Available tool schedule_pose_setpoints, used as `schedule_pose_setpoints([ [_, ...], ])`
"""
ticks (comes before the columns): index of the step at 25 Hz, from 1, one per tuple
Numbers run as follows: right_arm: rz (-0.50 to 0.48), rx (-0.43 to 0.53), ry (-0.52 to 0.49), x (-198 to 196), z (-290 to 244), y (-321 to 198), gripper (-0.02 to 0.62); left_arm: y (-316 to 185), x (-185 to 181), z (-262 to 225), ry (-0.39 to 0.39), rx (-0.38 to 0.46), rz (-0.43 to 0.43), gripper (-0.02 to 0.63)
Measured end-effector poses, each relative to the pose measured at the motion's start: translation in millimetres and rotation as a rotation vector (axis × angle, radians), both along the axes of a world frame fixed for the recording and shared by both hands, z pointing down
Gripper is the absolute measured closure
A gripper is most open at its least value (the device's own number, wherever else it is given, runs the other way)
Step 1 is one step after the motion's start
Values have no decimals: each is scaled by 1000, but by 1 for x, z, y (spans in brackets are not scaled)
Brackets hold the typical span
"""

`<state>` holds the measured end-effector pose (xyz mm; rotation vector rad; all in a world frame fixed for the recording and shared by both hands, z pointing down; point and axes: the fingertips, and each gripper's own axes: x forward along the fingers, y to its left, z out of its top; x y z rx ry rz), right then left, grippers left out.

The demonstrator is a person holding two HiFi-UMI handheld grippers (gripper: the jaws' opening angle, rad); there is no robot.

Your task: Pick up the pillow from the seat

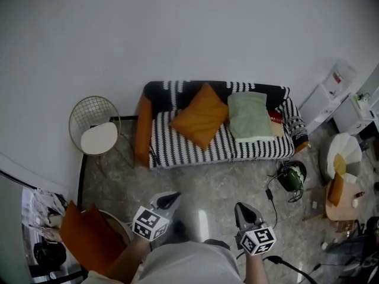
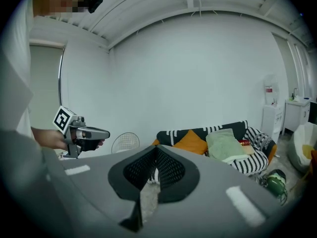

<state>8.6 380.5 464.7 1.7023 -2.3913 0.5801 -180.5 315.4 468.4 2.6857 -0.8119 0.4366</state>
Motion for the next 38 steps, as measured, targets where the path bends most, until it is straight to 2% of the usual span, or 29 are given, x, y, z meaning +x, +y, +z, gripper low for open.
schedule_pose_setpoints([
  [7, 12, -5, 18, -20, 1, -25, 592, -22, -29, 1, 3, 3, -7, 607],
  [17, 3, -29, 26, -29, 4, -46, 592, -42, -40, 2, 9, 0, -24, 607],
  [30, -60, -56, 6, 7, 17, -126, 592, -103, -7, 10, -26, -28, -98, 607],
  [38, -108, -68, 0, 50, 25, -188, 592, -158, 37, 15, -35, -42, -142, 607],
])
